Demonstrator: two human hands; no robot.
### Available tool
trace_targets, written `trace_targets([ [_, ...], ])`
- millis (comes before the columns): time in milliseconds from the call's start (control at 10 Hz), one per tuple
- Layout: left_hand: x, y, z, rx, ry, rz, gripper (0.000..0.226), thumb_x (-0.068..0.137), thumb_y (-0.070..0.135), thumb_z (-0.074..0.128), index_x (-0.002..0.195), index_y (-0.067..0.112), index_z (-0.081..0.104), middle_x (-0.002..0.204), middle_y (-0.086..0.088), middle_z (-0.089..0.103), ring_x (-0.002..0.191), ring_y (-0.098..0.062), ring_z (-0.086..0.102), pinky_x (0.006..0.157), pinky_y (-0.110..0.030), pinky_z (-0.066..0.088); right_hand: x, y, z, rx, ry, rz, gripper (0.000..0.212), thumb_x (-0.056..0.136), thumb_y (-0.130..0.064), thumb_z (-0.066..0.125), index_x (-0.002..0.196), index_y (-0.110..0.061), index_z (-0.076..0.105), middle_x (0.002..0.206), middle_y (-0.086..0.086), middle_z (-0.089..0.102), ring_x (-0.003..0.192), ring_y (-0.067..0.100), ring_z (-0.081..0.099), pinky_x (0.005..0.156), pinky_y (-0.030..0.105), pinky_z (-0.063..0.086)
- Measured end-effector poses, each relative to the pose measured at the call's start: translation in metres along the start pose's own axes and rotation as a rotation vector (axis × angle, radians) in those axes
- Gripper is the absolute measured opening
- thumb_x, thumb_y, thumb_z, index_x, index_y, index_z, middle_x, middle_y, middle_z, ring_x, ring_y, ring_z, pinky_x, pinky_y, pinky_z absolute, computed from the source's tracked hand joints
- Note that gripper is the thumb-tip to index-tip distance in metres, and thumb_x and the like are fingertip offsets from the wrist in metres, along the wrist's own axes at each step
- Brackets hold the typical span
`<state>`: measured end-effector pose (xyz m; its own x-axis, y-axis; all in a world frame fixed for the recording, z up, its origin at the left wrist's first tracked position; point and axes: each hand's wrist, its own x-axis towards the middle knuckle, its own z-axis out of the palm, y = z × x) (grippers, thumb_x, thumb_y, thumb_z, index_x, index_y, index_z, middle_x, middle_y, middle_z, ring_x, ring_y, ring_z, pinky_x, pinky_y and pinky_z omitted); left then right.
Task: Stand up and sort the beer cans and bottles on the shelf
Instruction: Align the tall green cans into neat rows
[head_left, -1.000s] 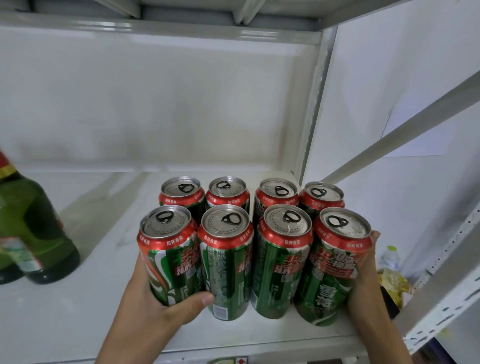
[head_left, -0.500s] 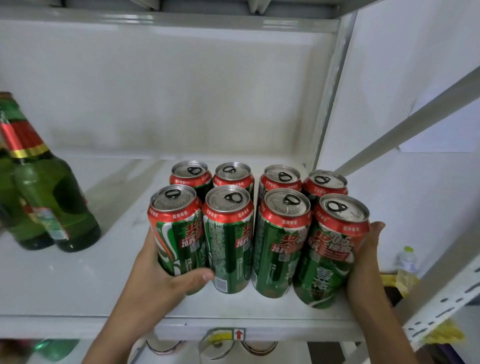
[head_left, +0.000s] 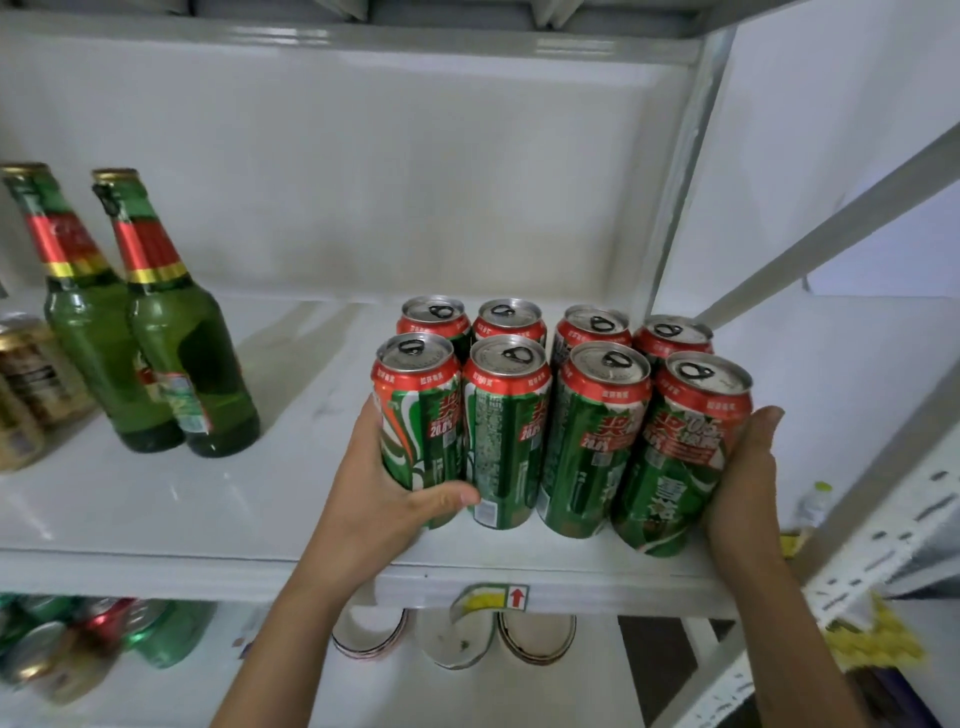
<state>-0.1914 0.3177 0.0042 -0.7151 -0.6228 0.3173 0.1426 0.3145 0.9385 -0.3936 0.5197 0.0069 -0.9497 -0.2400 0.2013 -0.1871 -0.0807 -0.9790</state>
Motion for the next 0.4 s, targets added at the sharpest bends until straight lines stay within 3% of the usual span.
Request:
trace_targets([
  [100,-0.002,0.0,-0.001,-0.014,0.014,0.038,0.102,0.057,0.007,0.097,0.141,0.03,0.045,0.124,0.005,0.071,0.114,-0.013,0.071,0.075,-0.023,0.062,-0.014,-0.01,0.004,-0.167,0.161,-0.159,0.056,0.111,-0.045,0.017,0.072,-0.029,0.053,0.075,-0.004,0.065,0.07,0.002,0.059,0.069,0.018,0.044],
  [200,-0.004,-0.001,-0.003,0.044,0.061,0.094,0.101,0.057,0.014,0.1,0.139,0.036,0.046,0.126,0.01,0.065,0.116,-0.008,0.068,0.081,-0.024,0.061,-0.031,-0.003,0.007,-0.339,0.3,-0.371,0.039,0.113,-0.026,0.027,0.092,-0.023,0.06,0.086,0.0,0.063,0.072,0.003,0.051,0.062,0.014,0.037],
  [300,-0.005,-0.004,-0.004,0.189,0.116,0.151,0.106,0.053,0.04,0.099,0.142,0.04,0.042,0.134,0.014,0.051,0.128,-0.01,0.056,0.106,-0.037,0.053,-0.047,0.014,0.006,-0.431,0.385,-0.468,0.029,0.11,-0.017,0.036,0.125,-0.005,0.058,0.113,0.008,0.063,0.1,0.014,0.056,0.081,0.023,0.038],
  [400,-0.008,-0.003,-0.012,0.257,0.121,0.137,0.115,0.055,0.048,0.098,0.151,0.034,0.036,0.144,0.011,0.043,0.139,-0.011,0.044,0.118,-0.035,0.039,-0.072,0.014,0.009,-0.445,0.433,-0.551,0.028,0.105,-0.013,0.048,0.132,-0.008,0.051,0.125,0.01,0.055,0.112,0.023,0.056,0.089,0.045,0.05],
])
